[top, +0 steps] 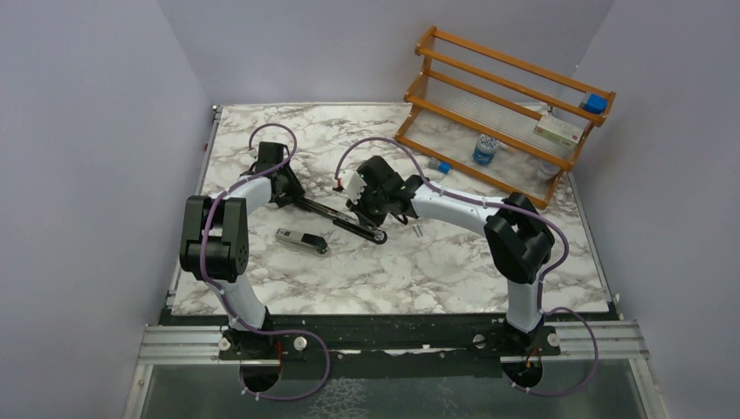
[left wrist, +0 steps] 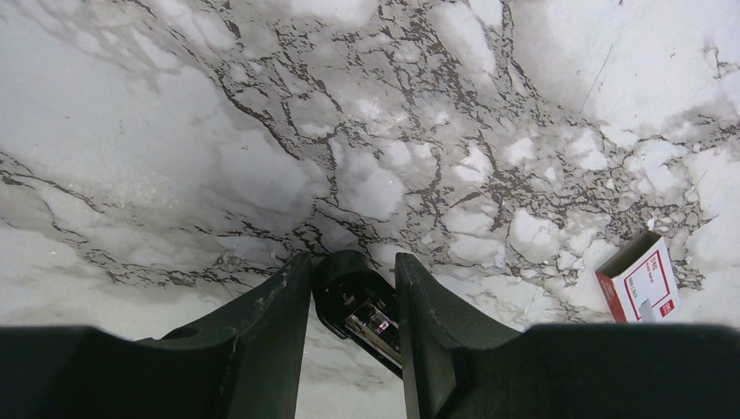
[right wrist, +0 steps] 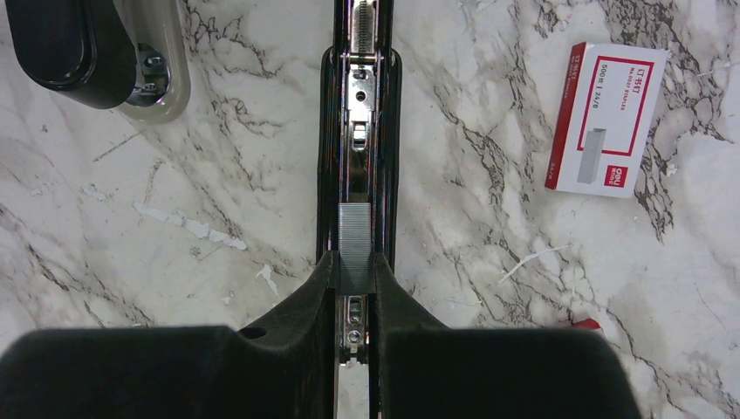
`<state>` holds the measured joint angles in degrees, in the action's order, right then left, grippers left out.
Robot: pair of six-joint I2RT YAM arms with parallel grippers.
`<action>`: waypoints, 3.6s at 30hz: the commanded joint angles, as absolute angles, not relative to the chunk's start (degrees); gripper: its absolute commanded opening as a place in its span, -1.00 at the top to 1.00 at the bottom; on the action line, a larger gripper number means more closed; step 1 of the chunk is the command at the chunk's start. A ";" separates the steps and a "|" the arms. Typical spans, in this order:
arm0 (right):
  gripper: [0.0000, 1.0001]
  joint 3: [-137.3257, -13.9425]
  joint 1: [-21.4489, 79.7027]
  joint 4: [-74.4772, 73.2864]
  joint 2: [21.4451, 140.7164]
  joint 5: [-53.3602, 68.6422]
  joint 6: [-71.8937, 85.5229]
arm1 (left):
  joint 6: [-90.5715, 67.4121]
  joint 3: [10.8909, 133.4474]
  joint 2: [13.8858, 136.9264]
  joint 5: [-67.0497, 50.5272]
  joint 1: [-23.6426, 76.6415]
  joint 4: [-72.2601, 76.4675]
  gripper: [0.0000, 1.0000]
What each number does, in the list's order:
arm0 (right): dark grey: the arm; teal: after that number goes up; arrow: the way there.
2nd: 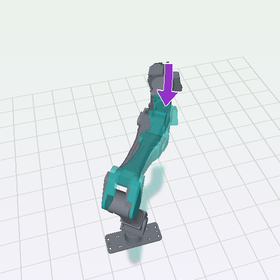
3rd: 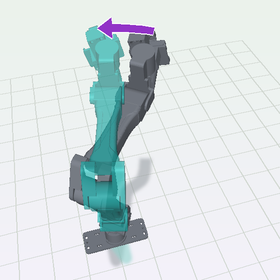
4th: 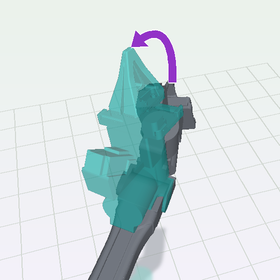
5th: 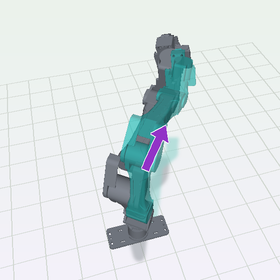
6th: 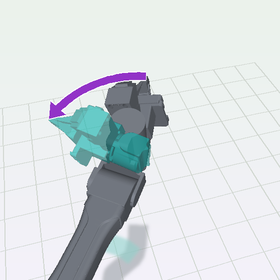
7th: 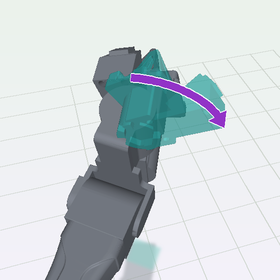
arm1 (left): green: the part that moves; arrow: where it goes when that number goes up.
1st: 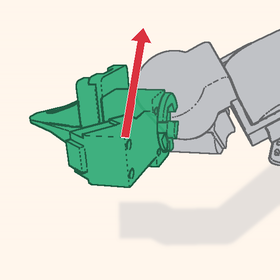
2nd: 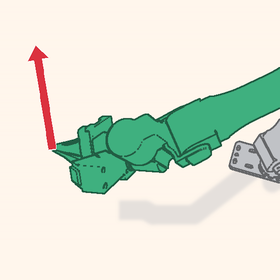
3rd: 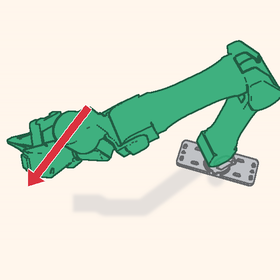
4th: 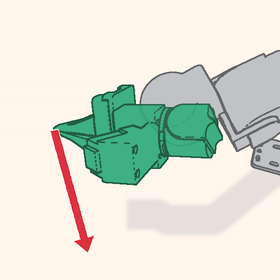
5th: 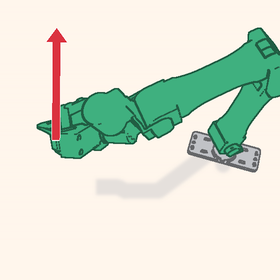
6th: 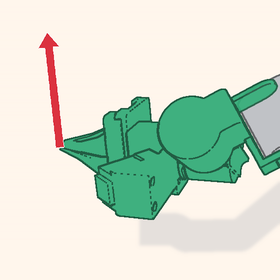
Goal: Load the staples into the stapler
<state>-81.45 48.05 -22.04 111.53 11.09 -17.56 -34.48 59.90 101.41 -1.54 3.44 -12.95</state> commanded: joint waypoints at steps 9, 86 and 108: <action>0.98 -82.33 49.85 -22.45 109.01 6.43 -14.76 | -34.02 61.20 102.66 -2.58 3.08 -13.05 0.17; 0.98 -81.82 50.89 -20.81 108.85 3.27 -12.70 | -34.01 61.30 102.92 -2.79 3.08 -13.07 0.17; 0.98 -84.19 50.84 -25.05 112.62 2.37 -13.01 | -33.95 61.34 103.03 -2.90 3.08 -13.02 0.17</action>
